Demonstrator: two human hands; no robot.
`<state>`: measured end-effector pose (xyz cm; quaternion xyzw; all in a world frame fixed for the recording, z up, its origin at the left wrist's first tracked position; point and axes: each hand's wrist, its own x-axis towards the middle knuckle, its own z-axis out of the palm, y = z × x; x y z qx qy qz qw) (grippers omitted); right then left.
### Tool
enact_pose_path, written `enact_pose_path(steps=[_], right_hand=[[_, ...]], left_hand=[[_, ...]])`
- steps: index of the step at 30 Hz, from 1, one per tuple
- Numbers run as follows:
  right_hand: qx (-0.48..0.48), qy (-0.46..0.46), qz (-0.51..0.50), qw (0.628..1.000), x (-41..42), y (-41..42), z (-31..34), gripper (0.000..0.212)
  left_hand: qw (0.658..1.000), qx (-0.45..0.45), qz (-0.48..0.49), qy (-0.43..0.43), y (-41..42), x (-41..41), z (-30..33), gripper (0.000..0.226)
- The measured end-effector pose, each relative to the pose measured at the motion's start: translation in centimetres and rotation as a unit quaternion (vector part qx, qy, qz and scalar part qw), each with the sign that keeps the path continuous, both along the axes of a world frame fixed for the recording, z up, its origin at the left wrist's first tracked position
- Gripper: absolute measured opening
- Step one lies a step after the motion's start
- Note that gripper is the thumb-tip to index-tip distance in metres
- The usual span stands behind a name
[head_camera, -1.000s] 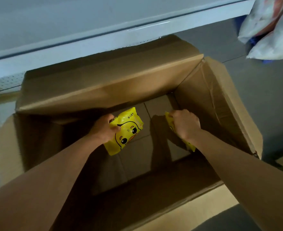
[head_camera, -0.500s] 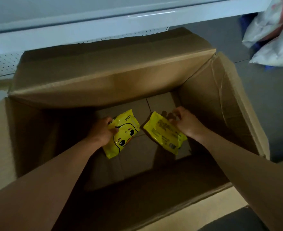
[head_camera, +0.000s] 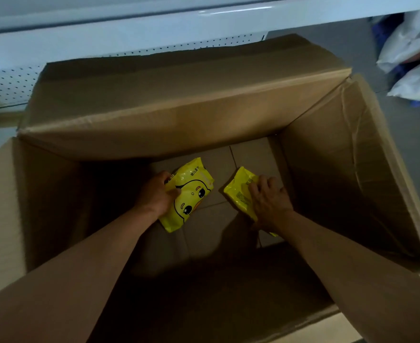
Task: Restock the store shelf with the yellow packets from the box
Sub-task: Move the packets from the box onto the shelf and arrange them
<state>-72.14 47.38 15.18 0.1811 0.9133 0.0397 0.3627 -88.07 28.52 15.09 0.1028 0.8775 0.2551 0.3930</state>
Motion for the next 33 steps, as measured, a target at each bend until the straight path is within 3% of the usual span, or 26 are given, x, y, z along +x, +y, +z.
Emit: enact_pose_path(steps=[3, 5, 7, 11, 14, 18, 22, 26, 27, 31, 33], right_hand=[[-0.014, 0.037, -0.001, 0.999, -0.2, 0.0, -0.2, 0.061], [-0.051, 0.043, -0.034, 0.997, -0.4, 0.3, 0.2, 0.061], [-0.104, 0.070, -0.116, 0.985, -0.6, 1.3, 1.0, 0.060], [-0.116, 0.187, -0.266, 0.939, -0.7, 4.2, 3.3, 0.021], [-0.122, 0.241, -0.347, 0.898, -0.4, 6.0, 4.3, 0.022], [-0.221, 0.205, -0.472, 0.829, -0.1, 7.2, 3.1, 0.023], [-0.245, 0.189, -0.520, 0.797, -0.1, 7.3, 1.9, 0.023], [-0.305, 0.187, -0.564, 0.744, 0.2, 6.9, 1.2, 0.037], [-0.307, 0.177, -0.563, 0.747, 0.3, 6.7, 1.1, 0.039], [-0.198, 0.201, -0.494, 0.822, 0.3, 6.3, 1.1, 0.040], [-0.205, 0.253, -0.487, 0.811, 0.1, 6.3, 1.7, 0.036]], left_hand=[[1.000, 0.004, 0.003, -0.002, 0.0, 0.1, 0.1, 0.023], [1.000, 0.000, 0.002, 0.000, 0.0, 0.1, 0.4, 0.022], [1.000, -0.008, 0.000, 0.004, 0.0, 0.1, 0.9, 0.023], [1.000, -0.023, 0.011, 0.012, 0.3, 0.5, 2.5, 0.032], [0.999, -0.038, -0.002, 0.032, 0.8, 1.0, 3.8, 0.038], [0.998, -0.040, -0.012, 0.037, 1.4, 1.6, 4.4, 0.033], [0.999, -0.032, -0.014, 0.036, 1.9, 2.0, 3.8, 0.034], [0.999, -0.022, -0.005, 0.024, 1.7, 2.2, 3.0, 0.030], [1.000, -0.020, -0.003, 0.024, 1.7, 2.3, 2.9, 0.028], [0.999, -0.012, 0.005, 0.030, 1.6, 2.3, 3.3, 0.025], [0.999, -0.010, 0.002, 0.039, 1.6, 2.3, 4.1, 0.027]])
